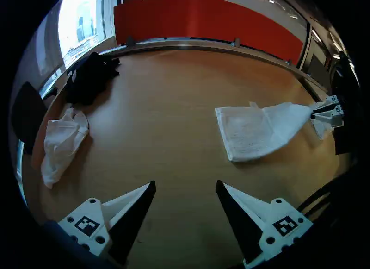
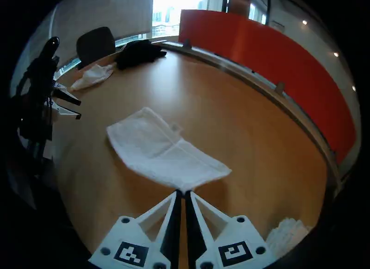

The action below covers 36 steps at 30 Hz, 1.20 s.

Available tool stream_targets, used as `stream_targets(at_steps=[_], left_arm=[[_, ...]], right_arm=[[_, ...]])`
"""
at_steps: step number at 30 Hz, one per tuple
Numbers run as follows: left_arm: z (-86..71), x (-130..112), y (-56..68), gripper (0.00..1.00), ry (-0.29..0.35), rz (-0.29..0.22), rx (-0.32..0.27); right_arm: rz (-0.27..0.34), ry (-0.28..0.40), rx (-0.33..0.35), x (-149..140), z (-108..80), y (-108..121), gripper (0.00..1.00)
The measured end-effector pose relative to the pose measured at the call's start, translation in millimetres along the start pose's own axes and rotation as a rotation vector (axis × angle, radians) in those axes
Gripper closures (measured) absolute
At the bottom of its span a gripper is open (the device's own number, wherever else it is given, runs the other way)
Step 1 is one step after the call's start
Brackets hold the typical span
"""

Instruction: Fold towel

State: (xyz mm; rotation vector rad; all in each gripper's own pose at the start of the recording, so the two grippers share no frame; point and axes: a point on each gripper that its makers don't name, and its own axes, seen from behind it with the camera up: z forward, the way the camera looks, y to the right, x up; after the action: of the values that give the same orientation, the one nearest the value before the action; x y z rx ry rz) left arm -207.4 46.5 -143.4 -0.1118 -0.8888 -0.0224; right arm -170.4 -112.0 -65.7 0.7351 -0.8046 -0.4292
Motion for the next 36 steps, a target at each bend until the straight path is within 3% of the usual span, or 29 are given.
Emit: stream_targets(at_steps=[18, 27, 36], left_arm=[[2.9, 2, 5.9, 0.03, 0.002, 0.003, -0.014], [0.6, 2, 1.9, 0.03, 0.007, -0.009, -0.011], [-7.0, 3, -11.6, 0.03, 0.02, -0.012, 0.013]], right_arm=[[-0.065, 0.051, -0.023, 31, -27.4, 12, 0.94], [-0.082, 0.055, 0.014, 42, -18.4, -1, 0.95], [-0.112, 0.06, 0.082, 62, 4.9, -30, 0.95]])
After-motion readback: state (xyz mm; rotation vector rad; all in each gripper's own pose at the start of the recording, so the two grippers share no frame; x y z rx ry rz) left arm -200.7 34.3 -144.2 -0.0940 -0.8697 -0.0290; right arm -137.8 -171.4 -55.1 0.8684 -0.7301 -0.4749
